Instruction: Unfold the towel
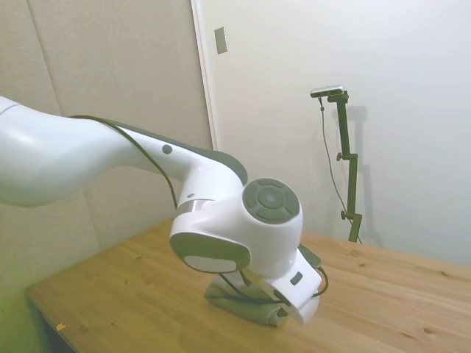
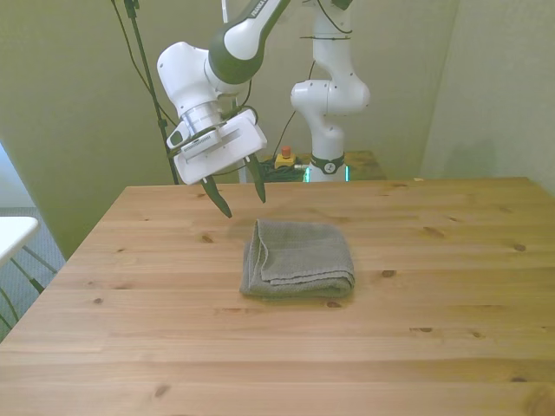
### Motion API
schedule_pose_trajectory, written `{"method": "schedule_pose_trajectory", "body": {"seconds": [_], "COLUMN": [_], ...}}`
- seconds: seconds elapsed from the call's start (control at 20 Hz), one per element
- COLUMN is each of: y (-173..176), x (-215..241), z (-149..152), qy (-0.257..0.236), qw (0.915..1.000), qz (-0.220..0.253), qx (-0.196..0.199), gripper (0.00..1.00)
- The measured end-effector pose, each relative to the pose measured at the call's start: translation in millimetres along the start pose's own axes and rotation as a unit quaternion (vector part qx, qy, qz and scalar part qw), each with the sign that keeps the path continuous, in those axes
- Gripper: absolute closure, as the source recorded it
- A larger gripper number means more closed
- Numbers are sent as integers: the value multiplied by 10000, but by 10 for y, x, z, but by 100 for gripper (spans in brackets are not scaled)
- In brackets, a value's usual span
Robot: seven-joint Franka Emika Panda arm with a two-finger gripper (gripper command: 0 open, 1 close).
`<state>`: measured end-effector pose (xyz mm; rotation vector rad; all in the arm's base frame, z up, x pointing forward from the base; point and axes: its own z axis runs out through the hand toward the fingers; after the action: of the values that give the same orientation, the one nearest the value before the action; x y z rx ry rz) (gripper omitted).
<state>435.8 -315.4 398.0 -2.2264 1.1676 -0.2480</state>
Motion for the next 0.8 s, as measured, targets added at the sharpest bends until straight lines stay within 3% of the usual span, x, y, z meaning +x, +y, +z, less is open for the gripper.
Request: {"method": "schedule_pose_trajectory", "body": {"seconds": [0.25, 0.5, 0.8], "y": [-19, 29, -49], "x": [94, 246, 313], "z": [165, 159, 391], "qy": [-372, -134, -37], "qw": [9987, 9993, 9996], "qz": [-164, -138, -143], "qx": [300, 313, 249], "gripper": [0, 0, 0]}}
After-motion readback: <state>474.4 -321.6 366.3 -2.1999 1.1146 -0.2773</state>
